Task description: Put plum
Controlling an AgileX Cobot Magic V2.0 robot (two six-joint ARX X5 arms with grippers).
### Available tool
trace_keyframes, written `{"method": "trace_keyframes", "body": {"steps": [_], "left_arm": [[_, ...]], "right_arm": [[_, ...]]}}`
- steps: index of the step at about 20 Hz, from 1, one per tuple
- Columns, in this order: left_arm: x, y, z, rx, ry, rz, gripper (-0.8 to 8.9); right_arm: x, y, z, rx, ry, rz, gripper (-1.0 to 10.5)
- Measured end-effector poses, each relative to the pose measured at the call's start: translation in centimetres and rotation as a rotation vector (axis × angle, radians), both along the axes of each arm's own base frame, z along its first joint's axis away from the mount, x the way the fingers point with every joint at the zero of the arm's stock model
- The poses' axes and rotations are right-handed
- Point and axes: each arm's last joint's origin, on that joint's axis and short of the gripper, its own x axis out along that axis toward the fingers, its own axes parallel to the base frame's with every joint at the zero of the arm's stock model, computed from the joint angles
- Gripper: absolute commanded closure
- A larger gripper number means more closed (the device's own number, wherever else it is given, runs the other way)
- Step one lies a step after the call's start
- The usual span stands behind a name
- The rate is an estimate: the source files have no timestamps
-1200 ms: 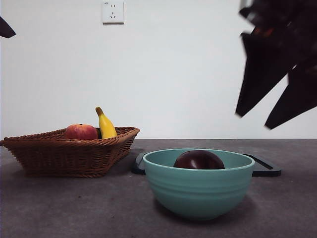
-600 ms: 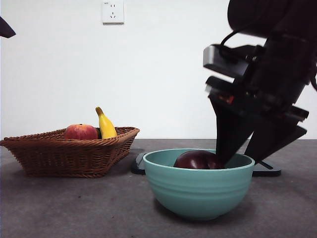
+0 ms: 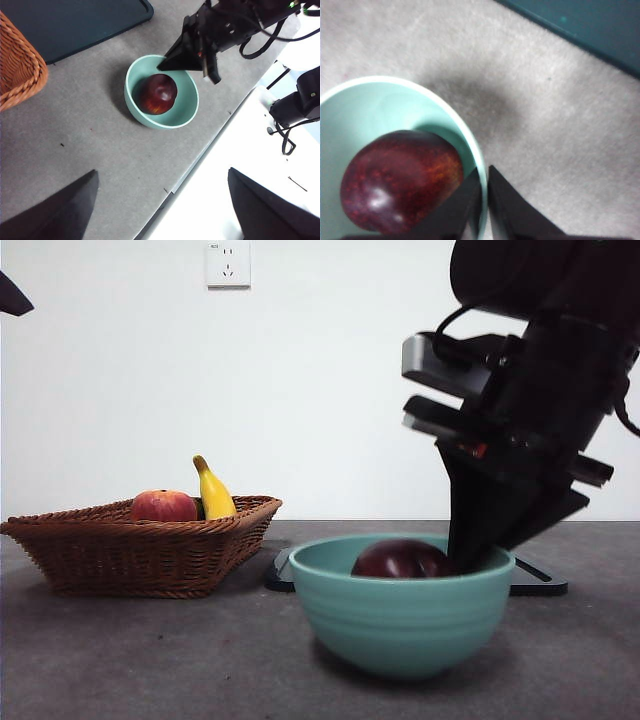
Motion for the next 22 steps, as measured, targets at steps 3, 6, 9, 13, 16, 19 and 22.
{"method": "trace_keyframes", "body": {"steps": [3,6,9,13,16,19,22], "left_arm": [[0.0,0.0,0.0,0.000,0.000,0.000,4.16],[0.0,0.0,0.0,0.000,0.000,0.000,4.16],[0.0,0.0,0.0,0.000,-0.001,0.000,4.16],[0.0,0.0,0.0,0.000,-0.001,0.000,4.16],[0.0,0.0,0.0,0.000,-0.001,0.000,4.16],[0.0,0.0,0.0,0.000,0.000,0.000,4.16],[0.0,0.0,0.0,0.000,-0.001,0.000,4.16]], "right_arm": [[1.0,0.3,2.7,0.043,-0.058,-0.016,9.4],[2.5,-0.1,4.8,0.081,-0.117,-0.058,9.4],[5.1,-1.2,6.6,0.098,-0.163,-0.130,9.4],[9.8,-2.5,7.6,0.091,-0.199,-0.209,9.4],[12.8,-2.8,6.7,0.088,-0.173,-0.227,9.4],[14.8,-3.0,4.6,0.061,-0.137,-0.242,9.4],[15.8,-3.0,2.5,0.042,-0.102,-0.247,9.4]]}}
